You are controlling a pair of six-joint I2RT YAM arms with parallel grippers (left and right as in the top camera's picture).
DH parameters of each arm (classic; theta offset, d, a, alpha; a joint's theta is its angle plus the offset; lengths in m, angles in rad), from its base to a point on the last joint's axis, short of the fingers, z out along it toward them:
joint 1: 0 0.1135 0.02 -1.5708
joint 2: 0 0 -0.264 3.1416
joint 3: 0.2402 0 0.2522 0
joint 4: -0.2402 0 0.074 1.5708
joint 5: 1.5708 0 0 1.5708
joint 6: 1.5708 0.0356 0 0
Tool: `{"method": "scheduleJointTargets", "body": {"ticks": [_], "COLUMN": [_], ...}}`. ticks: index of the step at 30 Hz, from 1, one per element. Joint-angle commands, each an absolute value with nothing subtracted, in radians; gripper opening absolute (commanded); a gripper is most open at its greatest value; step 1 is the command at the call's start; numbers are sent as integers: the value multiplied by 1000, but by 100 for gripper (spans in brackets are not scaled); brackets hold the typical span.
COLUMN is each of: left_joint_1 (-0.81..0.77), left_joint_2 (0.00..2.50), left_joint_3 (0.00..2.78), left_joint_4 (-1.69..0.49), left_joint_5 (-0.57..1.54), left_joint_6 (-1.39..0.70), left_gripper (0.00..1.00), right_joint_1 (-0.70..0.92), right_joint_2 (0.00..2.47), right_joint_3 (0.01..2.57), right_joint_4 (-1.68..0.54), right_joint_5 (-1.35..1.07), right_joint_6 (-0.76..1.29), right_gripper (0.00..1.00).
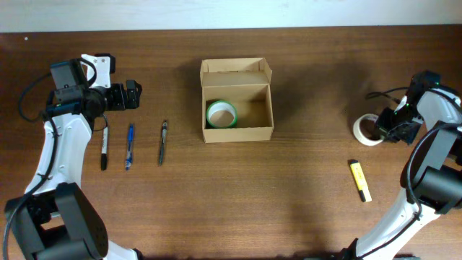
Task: Pack container
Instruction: 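Move right gripper to the white masking tape roll and grasp it, then lower white tape roll into the box onto the green roll, release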
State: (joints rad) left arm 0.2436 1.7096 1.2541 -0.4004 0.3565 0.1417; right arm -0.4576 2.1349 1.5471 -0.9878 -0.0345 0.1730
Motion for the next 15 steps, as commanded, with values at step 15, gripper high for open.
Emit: {"method": "scheduleJointTargets", "body": {"ticks": [15], "left_joint_1": [247], "left_joint_2": [1716], "left_joint_3": [1264], "left_joint_4": [-398], "left_joint_5": [370], "left_joint_6": [159], "left_gripper": [99], "right_joint_1": [31], "right_joint_2": [1869], "right_joint_3": [2311], "right_joint_4": [-1423], "right_joint_5": [-224], "right_joint_6": [-224], "right_gripper": [4]}}
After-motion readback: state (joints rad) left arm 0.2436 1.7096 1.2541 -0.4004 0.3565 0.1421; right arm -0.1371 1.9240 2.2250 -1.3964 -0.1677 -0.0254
